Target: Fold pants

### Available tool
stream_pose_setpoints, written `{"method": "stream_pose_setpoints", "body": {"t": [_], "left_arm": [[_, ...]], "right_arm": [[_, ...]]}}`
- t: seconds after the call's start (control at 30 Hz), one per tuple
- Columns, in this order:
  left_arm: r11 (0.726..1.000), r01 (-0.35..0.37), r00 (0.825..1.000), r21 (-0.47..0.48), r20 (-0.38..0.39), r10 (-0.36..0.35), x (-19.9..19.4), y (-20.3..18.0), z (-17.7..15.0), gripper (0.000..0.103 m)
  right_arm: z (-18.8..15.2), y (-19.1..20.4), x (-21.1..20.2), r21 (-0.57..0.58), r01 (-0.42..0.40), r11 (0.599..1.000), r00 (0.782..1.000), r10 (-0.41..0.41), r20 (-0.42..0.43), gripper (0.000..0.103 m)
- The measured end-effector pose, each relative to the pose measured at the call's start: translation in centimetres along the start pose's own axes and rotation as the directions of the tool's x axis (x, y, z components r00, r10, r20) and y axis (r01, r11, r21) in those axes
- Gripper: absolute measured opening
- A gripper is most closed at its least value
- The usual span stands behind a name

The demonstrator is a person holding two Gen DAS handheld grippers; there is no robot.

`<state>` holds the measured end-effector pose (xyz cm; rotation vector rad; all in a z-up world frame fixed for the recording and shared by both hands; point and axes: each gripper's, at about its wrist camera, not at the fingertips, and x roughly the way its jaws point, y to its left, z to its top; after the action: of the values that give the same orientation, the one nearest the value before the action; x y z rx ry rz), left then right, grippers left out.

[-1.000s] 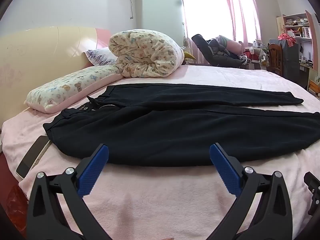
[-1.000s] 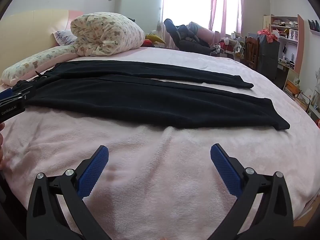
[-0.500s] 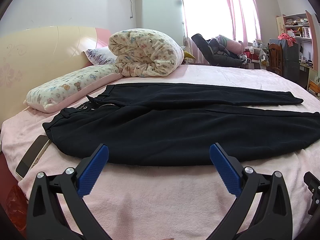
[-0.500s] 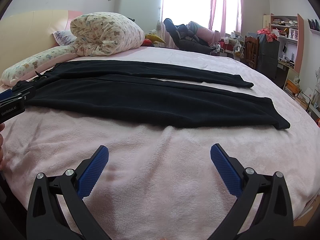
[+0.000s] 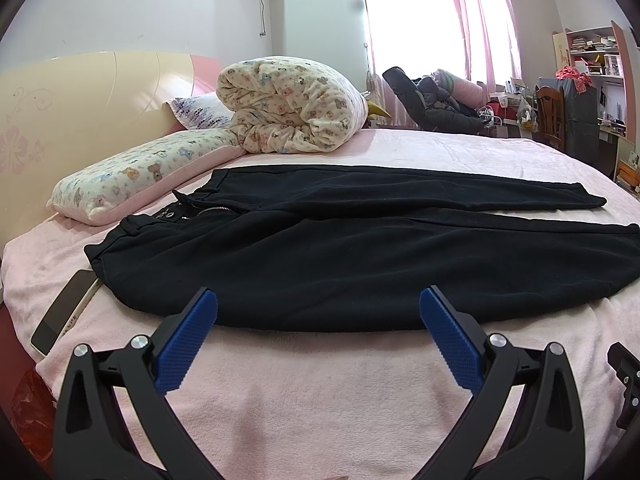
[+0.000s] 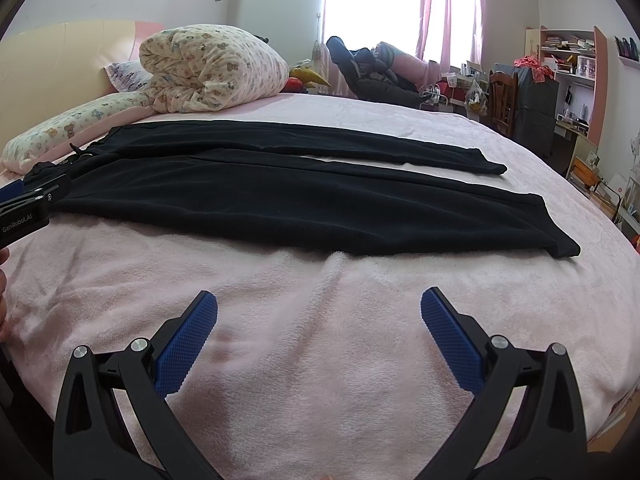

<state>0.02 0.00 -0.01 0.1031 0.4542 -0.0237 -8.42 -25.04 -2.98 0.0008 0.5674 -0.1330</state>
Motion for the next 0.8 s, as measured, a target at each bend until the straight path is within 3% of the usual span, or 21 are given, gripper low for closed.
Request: {"method": "stream_pose_setpoints", "body": {"t": [0.8], "left_arm": [[1.0, 0.0, 1.0, 0.0, -0.001, 0.0, 0.02, 0.02, 0.01, 0.101]], "right_arm": [[-0.1, 0.08, 0.19, 0.003, -0.002, 1.0, 1.0, 0.002, -0.001, 0.102]]}}
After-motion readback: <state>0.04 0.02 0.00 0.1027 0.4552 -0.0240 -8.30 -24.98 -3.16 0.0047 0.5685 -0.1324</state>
